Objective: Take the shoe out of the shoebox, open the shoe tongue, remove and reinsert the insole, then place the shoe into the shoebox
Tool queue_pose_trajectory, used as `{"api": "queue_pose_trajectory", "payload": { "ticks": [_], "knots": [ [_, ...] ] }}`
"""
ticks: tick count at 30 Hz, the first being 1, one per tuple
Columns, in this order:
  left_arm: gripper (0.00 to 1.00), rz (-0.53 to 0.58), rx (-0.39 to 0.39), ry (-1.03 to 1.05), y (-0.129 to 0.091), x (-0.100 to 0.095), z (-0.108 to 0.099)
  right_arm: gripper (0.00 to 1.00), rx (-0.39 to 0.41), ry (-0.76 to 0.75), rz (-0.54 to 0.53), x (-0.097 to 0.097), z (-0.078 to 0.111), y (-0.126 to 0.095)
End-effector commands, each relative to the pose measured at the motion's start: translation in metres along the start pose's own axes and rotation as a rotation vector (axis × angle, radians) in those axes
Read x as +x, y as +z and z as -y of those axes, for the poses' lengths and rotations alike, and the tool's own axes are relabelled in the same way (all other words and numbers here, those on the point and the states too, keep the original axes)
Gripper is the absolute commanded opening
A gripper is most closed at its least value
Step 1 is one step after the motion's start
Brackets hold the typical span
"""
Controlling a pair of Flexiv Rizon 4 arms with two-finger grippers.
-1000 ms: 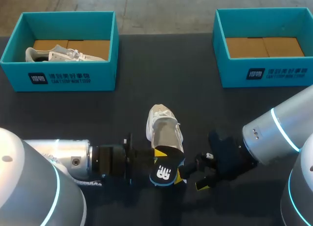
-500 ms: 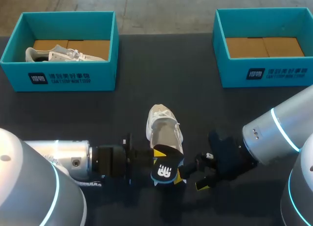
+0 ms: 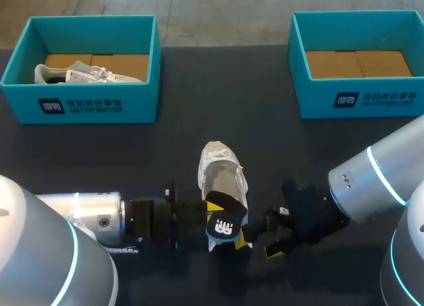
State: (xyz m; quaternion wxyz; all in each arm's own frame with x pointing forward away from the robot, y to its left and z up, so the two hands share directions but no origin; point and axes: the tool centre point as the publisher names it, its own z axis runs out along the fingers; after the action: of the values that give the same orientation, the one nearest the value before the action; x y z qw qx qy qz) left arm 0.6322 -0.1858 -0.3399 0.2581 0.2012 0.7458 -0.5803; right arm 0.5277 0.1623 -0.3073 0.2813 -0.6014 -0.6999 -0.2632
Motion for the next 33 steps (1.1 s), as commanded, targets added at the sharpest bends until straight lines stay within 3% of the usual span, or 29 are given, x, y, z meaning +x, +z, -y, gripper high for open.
{"api": "queue_pose_trajectory", "payload": {
  "ticks": [1, 33],
  "knots": [
    [0.00, 0.004, -0.013, -0.001, 0.004, -0.001, -0.001, 1.00, -0.004, 0.001, 0.004, 0.001, 0.002, 0.001],
    [0.00, 0.004, -0.047, -0.022, 0.003, -0.006, -0.014, 1.00, -0.004, 0.001, 0.004, 0.001, 0.002, 0.001]
  ]
}}
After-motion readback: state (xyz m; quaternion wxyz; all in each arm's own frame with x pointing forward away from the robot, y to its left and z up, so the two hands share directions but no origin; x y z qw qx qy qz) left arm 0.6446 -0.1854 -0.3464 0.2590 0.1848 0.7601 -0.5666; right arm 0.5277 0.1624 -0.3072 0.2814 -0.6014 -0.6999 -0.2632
